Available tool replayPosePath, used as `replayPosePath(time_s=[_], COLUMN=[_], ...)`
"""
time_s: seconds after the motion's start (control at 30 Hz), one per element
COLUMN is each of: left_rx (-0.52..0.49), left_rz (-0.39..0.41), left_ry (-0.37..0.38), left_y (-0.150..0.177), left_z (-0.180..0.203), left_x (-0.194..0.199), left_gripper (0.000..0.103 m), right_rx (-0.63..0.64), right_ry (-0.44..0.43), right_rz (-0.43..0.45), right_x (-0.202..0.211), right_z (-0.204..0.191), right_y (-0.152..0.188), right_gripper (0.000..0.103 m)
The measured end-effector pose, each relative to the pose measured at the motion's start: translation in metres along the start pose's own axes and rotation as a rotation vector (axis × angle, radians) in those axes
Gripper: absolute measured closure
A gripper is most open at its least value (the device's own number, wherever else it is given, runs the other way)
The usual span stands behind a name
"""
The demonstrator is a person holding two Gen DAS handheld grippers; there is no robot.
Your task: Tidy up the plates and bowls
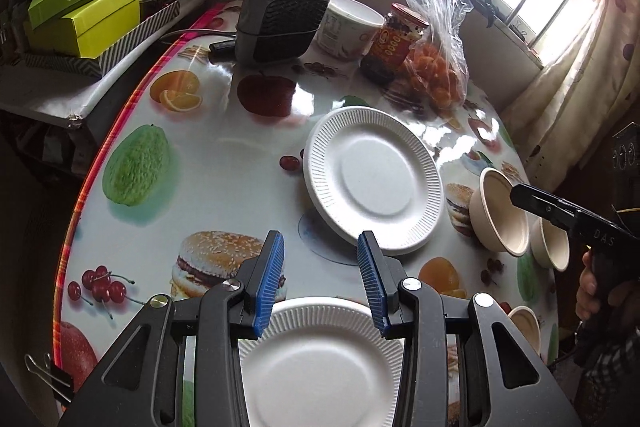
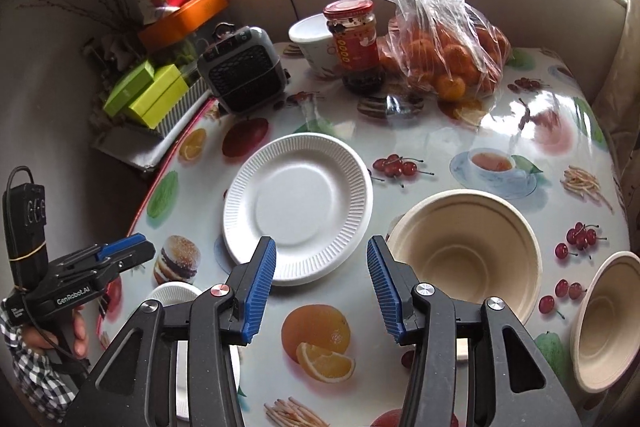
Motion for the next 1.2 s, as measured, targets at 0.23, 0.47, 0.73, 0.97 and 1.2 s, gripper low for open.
replayPosePath(time_s=[0.23, 0.47, 0.73, 0.97, 1.2], left_rx=[0.021, 0.054, 0.066, 0.078, 0.079], left_rz=[-0.031, -0.065, -0.087, -0.118, -0.139], left_ry=[-0.009, -0.026, -0.026, 0.001, -0.003], left_y=[-0.013, -0.017, -0.020, -0.018, -0.014], left_z=[0.001, -0.007, -0.013, -0.010, -0.010], left_x=[-0.031, -0.056, -0.071, -0.085, -0.092], left_gripper=[0.063, 0.063, 0.063, 0.063, 0.063], right_rx=[-0.021, -0.041, -0.044, -0.050, -0.050], right_ry=[0.000, -0.017, -0.024, -0.030, -0.036], right_rz=[-0.032, -0.086, -0.126, -0.159, -0.173], right_x=[-0.035, -0.073, -0.098, -0.114, -0.122], right_z=[0.017, 0.027, 0.034, 0.038, 0.038], right_y=[-0.018, -0.024, -0.024, -0.021, -0.018], right_gripper=[0.056, 0.056, 0.056, 0.056, 0.056])
Point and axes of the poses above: each gripper's, at about its wrist camera, not at the fingertips, and x roughly against the way its jaws point, z to its right, y to its underside, the point moved 7 cm from there along -x, roughly the way its jaws point, and after that the axes turned 10 degrees about z, right-handed, at the moved point
